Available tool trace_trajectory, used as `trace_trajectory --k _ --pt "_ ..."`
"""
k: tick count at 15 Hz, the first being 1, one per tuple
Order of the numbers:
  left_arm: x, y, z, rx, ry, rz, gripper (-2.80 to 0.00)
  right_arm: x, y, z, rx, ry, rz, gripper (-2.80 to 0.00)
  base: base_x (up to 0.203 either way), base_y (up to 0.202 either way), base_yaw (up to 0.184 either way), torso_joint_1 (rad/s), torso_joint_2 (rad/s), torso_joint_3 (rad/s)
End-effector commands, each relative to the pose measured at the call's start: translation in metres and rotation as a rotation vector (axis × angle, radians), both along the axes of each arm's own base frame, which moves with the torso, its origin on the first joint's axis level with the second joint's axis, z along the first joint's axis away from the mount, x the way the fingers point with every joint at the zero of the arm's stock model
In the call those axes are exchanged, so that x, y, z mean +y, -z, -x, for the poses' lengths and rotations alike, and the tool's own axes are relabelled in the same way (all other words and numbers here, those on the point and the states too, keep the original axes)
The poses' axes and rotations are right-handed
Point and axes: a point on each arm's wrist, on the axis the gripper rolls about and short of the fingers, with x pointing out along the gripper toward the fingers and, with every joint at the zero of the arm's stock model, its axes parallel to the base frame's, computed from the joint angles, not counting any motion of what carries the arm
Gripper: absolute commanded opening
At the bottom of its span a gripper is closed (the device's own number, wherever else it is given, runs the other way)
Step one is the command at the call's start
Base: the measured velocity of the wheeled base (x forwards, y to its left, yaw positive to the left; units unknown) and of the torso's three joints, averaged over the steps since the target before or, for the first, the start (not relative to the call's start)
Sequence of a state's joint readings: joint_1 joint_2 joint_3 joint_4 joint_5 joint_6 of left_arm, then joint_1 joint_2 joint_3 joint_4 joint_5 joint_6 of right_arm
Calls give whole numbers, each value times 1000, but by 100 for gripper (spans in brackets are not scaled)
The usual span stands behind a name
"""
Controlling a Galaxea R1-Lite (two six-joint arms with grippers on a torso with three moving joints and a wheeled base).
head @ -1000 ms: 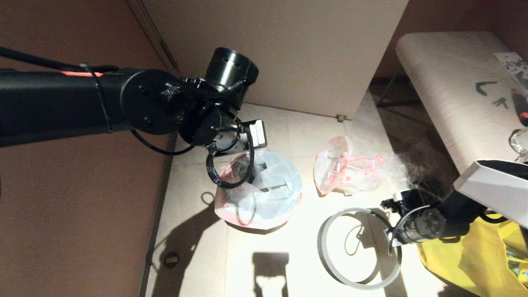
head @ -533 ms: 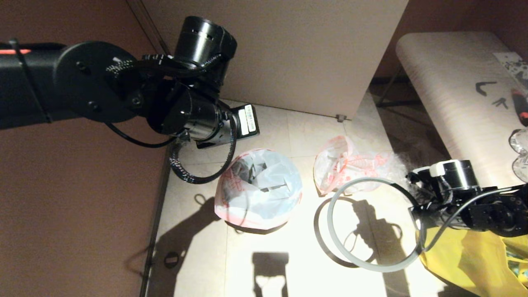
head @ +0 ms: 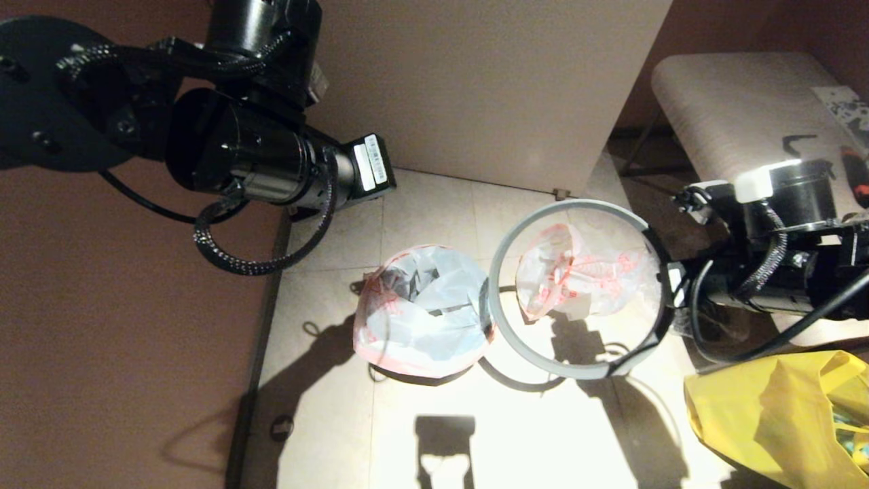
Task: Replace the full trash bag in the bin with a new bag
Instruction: Place the trash can ring on the trash can
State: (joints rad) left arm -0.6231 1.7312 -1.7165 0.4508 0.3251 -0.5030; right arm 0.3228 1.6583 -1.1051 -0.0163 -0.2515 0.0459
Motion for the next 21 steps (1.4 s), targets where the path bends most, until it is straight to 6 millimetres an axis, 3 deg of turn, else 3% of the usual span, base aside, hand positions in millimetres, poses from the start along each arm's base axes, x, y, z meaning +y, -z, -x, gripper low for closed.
trace_trajectory --k 1,6,8,10,18,21 --pt "12 -10 -2 -28 -42 49 -280 33 11 -28 25 -52 -15 -280 0 0 0 0 0 0" --pt "27 -13 -20 -29 -67 109 -280 119 8 -88 37 -153 -67 -280 0 0 0 0 0 0" --pt "30 -14 -25 -33 -80 114 -280 149 31 -101 132 -184 -33 -280 0 0 0 0 0 0" --pt "28 -13 -29 -30 -84 119 -280 174 63 -98 239 -216 14 -280 0 0 0 0 0 0" --pt "25 -8 -34 -17 -86 108 -280 190 85 -113 185 -239 -94 -280 0 0 0 0 0 0" --pt "24 -6 -35 -12 -85 105 -280 196 103 -123 152 -239 -105 -280 0 0 0 0 0 0"
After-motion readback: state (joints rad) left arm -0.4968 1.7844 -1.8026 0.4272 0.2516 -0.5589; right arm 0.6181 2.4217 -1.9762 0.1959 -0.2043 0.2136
